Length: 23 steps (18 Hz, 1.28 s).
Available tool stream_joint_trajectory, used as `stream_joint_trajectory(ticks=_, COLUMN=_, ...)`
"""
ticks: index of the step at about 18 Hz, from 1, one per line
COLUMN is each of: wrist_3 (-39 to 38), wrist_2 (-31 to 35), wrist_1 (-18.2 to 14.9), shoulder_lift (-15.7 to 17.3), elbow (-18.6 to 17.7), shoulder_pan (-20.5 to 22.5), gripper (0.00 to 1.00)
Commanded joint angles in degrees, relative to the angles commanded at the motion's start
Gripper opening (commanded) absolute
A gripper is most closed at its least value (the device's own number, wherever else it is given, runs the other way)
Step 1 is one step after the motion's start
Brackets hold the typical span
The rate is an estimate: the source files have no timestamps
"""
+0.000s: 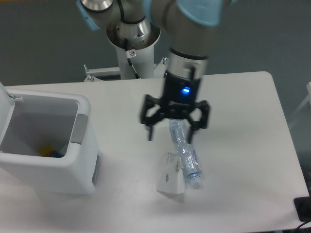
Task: Open the trash can
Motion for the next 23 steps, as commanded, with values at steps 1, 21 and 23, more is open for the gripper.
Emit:
stream_joint_trajectory(ticks=1, wrist_3=1.8, wrist_2=0.0, wrist_1=0.1, shoulder_lift=-0.8, elbow=0.0, shoulder_pan=1.0, gripper=1.0)
stream_joint_trajectory(ticks=21, wrist_3=38.1, wrist_2=24.4, wrist_1=-0.3, shoulder_lift=-14.0, elbow=1.9, shoulder_pan=3.9, gripper=1.0)
stream_joint_trajectory(ticks=23, wrist_3=39.0, wrist_2=25.2, wrist_1=-0.3, shoulder_lift=-14.9, elbow=2.1, shoulder_pan=3.6, gripper=1.0)
